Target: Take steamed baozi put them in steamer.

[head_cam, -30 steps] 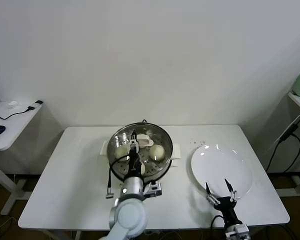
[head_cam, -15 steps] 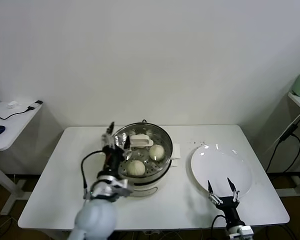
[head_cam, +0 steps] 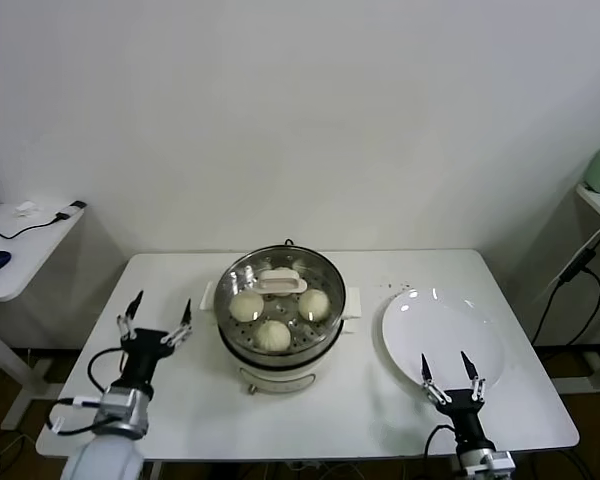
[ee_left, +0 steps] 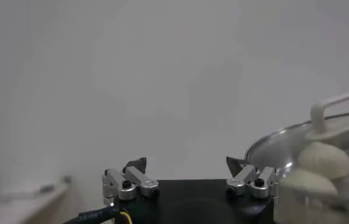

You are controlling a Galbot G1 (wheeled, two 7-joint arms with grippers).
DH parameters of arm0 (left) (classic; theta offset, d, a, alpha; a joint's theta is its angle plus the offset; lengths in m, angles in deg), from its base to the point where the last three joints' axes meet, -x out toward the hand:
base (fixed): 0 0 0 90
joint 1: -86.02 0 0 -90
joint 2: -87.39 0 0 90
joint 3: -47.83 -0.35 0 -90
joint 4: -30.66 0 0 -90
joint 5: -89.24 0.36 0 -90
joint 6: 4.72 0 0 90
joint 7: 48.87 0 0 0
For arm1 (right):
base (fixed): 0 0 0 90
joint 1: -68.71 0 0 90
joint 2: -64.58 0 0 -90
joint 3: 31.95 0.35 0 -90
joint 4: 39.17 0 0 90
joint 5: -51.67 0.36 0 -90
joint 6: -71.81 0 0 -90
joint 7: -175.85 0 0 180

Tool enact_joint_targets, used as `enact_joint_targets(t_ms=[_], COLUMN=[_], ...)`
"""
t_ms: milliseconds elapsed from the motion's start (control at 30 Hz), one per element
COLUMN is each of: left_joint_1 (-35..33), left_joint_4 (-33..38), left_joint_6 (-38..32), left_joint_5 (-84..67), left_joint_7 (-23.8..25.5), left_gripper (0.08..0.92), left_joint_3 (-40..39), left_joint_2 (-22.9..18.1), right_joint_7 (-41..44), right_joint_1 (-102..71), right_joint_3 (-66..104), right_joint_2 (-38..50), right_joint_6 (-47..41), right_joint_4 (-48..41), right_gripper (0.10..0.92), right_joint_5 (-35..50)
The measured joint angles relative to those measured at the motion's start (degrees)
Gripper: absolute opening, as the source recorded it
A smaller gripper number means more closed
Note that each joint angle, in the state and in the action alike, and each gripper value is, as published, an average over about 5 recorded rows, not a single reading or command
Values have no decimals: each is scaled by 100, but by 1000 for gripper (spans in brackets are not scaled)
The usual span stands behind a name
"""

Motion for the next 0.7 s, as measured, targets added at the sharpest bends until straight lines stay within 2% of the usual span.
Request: enact_joint_targets(t_ms=[333, 700], left_joint_1=[-536, -817], left_joint_4=[-846, -1101], left_joint_6=[-1096, -1622], left_joint_5=[-1174, -1537], left_joint_7=[183, 322], left_gripper=[823, 823], left_joint_3=[311, 410], left_joint_2=[9, -25], right_joint_7=[-33, -50], right_joint_1=[5, -18], right_joint_3=[33, 37], right_joint_2=[8, 13], right_joint_6=[-89, -114], right_joint_4=[-30, -50], right_gripper=[823, 823], right_joint_5=[234, 335])
